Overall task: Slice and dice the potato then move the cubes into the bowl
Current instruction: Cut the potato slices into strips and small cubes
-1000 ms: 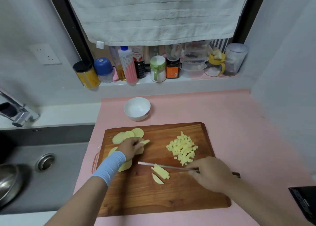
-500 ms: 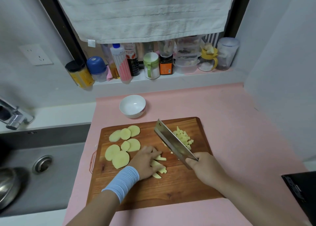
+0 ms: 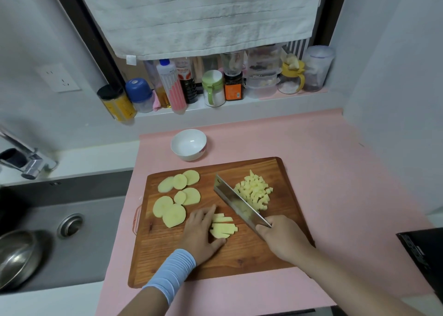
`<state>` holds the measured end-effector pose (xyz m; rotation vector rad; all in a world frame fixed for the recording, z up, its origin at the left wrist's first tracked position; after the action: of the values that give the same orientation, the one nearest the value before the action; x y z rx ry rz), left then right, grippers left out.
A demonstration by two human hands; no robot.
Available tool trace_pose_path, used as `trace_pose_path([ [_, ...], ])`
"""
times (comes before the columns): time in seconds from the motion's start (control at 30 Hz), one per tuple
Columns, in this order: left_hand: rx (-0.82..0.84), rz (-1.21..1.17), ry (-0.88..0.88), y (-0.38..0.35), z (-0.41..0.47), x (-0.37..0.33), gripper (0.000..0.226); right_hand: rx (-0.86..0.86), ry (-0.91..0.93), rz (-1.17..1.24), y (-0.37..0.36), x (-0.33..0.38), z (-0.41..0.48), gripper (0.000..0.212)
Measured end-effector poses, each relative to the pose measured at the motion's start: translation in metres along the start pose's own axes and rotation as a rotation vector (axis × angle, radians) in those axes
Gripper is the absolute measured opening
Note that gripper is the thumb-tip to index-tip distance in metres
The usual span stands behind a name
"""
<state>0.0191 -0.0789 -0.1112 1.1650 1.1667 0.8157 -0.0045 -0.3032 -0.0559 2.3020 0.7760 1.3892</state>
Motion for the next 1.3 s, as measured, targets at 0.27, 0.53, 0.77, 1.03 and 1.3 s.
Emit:
trace_pose_path([
  [0.27, -0.092, -0.171, 0.074, 0.004, -0.010, -0.003, 0.075, -0.018, -0.027, -0.141, -0.009, -0.006, -0.010, 0.034],
  [0.53, 0.039, -0.188, 0.007, 0.002, 0.014, -0.012, 0.094, -0.026, -0.028, -0.157, -0.007, -0.010, -0.011, 0.029],
  [0.77, -0.140, -0.173, 0.094, -0.005, -0.002, -0.027, 0.058, -0.014, -0.013, -0.164, -0.011, -0.011, -0.015, 0.030],
  [1.03, -0.226, -0.256, 0.127, 0.003, -0.020, -0.018, 0.038, 0.003, 0.013, -0.203, -0.014, -0.006, -0.009, 0.033],
  [1.3, -0.122, -0.234, 0.157, 0.008, -0.007, -0.009, 0.037, 0.040, 0.013, -0.170, -0.016, 0.002, -0.003, 0.032],
])
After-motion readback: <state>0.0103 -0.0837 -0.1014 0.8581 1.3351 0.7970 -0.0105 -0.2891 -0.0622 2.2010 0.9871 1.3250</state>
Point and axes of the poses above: each hand's wrist, its own z-axis towards the middle knuckle, its own y-axis out of the back of the hand, x = y × z, the point moved 10 cm from there along z, towards the middle knuckle, and after that the axes turned 10 degrees about z, right-handed, at the moved point
